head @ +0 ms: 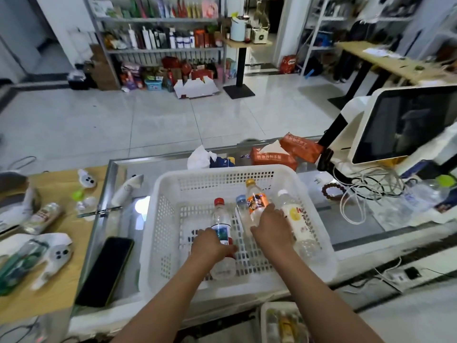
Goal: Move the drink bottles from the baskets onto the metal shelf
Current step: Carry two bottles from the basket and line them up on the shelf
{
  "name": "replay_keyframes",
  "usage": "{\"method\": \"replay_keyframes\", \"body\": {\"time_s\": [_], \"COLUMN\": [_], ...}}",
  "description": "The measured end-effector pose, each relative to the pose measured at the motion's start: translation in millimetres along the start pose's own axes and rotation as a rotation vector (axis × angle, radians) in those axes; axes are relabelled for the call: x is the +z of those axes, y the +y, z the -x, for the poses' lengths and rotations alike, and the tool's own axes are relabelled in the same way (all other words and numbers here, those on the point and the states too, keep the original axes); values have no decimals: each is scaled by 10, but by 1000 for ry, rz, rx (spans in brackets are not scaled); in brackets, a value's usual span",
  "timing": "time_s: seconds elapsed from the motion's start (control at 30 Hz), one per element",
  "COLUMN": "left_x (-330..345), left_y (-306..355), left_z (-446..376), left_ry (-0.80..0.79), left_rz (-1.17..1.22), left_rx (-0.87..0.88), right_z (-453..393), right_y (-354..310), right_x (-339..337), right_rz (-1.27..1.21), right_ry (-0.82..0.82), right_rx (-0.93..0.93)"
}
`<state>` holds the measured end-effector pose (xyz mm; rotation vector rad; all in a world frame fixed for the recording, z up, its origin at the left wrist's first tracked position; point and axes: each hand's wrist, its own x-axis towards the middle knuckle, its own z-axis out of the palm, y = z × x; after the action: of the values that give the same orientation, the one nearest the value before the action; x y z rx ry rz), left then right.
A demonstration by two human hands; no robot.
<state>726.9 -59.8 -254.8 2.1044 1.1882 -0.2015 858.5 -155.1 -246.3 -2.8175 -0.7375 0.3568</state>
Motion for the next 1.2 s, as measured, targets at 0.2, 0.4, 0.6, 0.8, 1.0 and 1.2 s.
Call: {"method": "replay_keyframes", "body": {"time_s": [0.2, 0.4, 0.6, 0.8, 1.0, 1.2], "left_x": [-243, -174, -45, -257, -417, -505], "left_y": [-310, -432, -301, -369, -429, -368], "left_z": [-114, -66, -22, -127, -58, 3], "left_ry": [-40, 152, 174, 11, -45, -13], "left_rz": [332, 8, -281, -247, 38, 382], "left_rx": [-77, 0, -25, -39, -73, 67], "right_z": [32, 168, 280, 319, 350, 464], "right_y": [29, -23, -115, -141, -179, -236], "right_x": [-74, -61, 25, 87, 50, -82], "right_rz": [-174, -346, -513, -614, -787, -1003], "right_ry": [-34, -37, -58, -72, -53, 35], "right_rx": [29, 70, 89, 94, 110, 161]}}
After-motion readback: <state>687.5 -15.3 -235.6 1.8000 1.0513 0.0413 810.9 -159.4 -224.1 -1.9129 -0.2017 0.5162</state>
